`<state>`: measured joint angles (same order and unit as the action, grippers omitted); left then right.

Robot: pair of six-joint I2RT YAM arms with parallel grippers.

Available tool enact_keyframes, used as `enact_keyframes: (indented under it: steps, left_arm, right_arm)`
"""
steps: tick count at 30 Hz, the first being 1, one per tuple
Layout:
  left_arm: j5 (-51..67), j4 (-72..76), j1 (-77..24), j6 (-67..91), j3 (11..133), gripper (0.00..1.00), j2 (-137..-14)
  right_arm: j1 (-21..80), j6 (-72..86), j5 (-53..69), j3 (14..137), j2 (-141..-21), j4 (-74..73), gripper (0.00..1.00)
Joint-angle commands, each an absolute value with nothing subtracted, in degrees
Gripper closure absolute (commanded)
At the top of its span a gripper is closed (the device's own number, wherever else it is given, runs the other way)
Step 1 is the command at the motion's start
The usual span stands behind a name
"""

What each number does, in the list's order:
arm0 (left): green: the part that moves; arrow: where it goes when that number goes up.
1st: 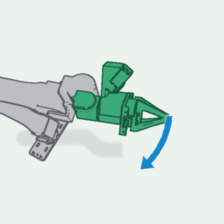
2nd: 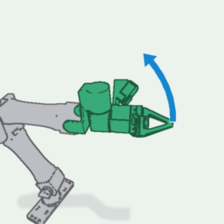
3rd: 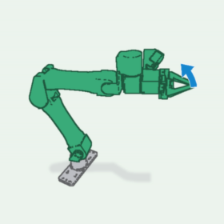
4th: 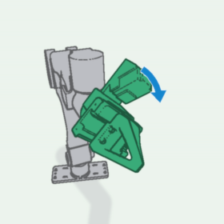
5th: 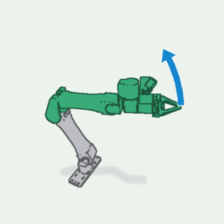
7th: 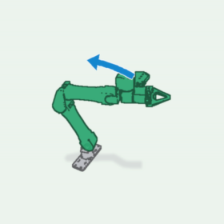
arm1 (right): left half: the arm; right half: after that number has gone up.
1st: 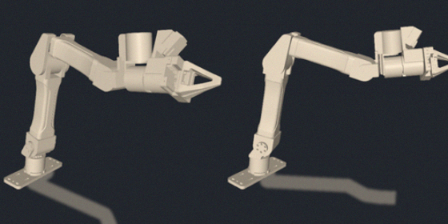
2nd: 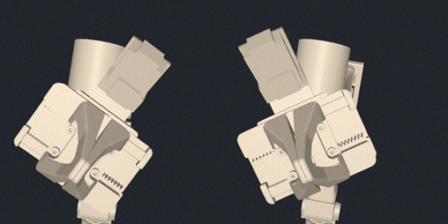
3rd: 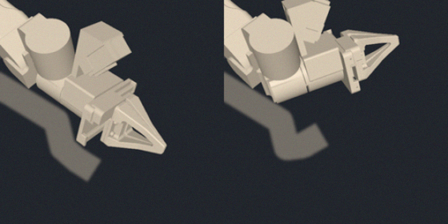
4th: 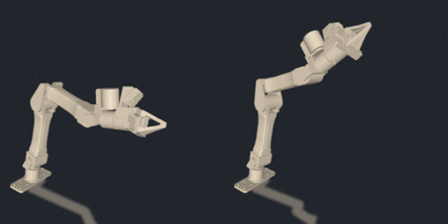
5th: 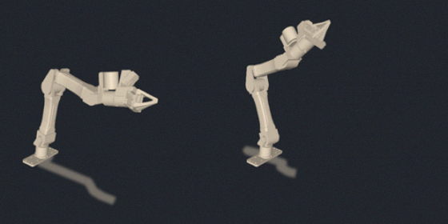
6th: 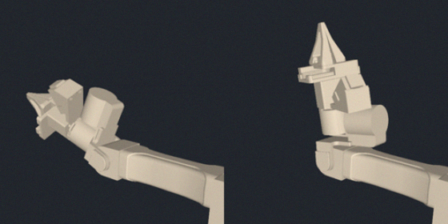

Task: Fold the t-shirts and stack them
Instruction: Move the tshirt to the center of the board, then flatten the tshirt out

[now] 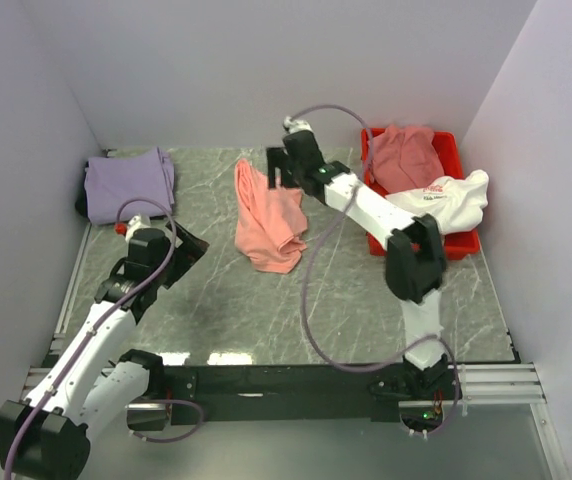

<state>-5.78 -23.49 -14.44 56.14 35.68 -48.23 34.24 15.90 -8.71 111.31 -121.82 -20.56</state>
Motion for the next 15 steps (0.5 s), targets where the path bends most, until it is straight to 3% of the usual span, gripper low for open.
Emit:
enact_keyframes:
  steps: [1, 7, 15]
  left_arm:
    - [-3.43, -19.34, -14.50, 54.32, 34.81, 0.01, -47.37]
    - [-1.94, -17.93, -14.59, 54.67, 32.96, 0.00, -46.93]
    - [-0.53, -16.26, -14.59, 56.86, 30.33, 0.01, -47.02]
  right_arm:
    - [36.56, 17.84, -7.38, 96.05, -105.87, -14.78, 0.16]
    - [37.44, 20.65, -3.61, 78.24, -96.68, -11.42, 0.21]
    - [38.32, 23.64, 0.36, 75.58, -100.63, -10.89, 0.30]
